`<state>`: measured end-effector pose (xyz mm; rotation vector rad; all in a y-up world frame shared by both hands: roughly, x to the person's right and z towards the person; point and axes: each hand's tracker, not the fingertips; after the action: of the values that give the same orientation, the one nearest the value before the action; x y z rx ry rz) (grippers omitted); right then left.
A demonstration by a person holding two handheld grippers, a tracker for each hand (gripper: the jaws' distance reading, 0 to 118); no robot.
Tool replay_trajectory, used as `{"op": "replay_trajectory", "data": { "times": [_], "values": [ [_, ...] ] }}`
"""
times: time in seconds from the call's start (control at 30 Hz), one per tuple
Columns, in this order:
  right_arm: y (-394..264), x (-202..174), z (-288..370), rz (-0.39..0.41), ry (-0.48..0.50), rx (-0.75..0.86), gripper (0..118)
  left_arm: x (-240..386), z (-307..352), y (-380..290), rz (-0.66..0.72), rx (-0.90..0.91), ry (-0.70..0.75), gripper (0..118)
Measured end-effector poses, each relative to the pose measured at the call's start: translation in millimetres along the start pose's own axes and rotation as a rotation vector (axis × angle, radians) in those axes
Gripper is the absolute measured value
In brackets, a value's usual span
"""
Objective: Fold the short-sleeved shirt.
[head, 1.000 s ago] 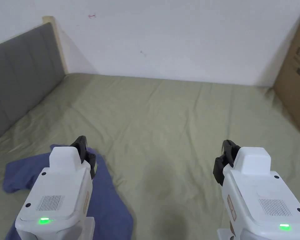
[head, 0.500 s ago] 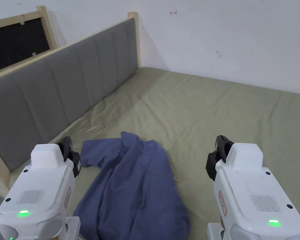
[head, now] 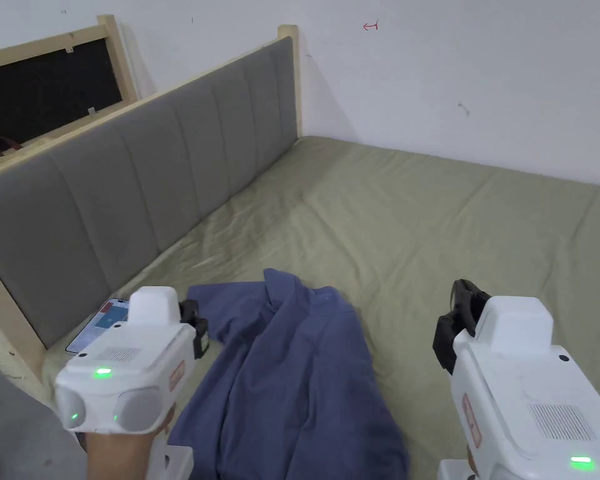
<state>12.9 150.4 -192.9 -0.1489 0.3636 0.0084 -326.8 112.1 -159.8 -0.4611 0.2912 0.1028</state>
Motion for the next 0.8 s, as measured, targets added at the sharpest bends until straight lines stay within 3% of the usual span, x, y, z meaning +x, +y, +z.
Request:
{"op": "replay_trajectory", "data": {
  "times": [0.2, 0.23, 0.27, 0.3, 0.33, 0.37, 0.4, 0.43, 0.6, 0.67, 0.73, 0.8],
  "values": [
    [-2, 32, 0, 0.038, -0.080, -0.017, 0, 36, -84, -11, 0.020, -0.213, -0.135, 0],
    [-3, 38, 1, 0.036, -0.095, -0.021, 0, 42, -97, -11, 0.013, -0.270, -0.144, 4],
    [-3, 43, 1, 0.035, -0.109, -0.025, 0, 48, -106, -14, 0.015, -0.289, -0.132, 13],
    [-4, 50, 1, 0.035, -0.125, -0.030, 0, 54, -117, -19, 0.018, -0.303, -0.120, 31],
    [-6, 56, 0, 0.031, -0.142, -0.038, 0, 61, -128, -22, 0.001, -0.357, -0.115, 69],
    [-7, 61, 0, 0.026, -0.154, -0.046, 0, 65, -138, -27, -0.016, -0.396, -0.107, 95],
    [-8, 66, 0, 0.020, -0.163, -0.052, 0, 72, -148, -33, -0.026, -0.433, -0.087, 113],
    [-10, 70, -1, 0.017, -0.177, -0.057, 0, 78, -155, -38, -0.052, -0.467, -0.074, 118],
    [-18, 84, -1, 0.016, -0.210, -0.089, 0, 97, -193, -67, -0.109, -0.583, -0.056, 118],
    [-21, 88, -1, 0.017, -0.215, -0.098, 0, 103, -198, -77, -0.104, -0.619, -0.062, 101],
    [-23, 90, 1, 0.018, -0.221, -0.107, 0, 106, -205, -89, -0.116, -0.655, -0.077, 67],
    [-25, 93, 2, 0.013, -0.225, -0.112, 0, 111, -195, -93, -0.114, -0.641, -0.070, 62]
  ]
}}
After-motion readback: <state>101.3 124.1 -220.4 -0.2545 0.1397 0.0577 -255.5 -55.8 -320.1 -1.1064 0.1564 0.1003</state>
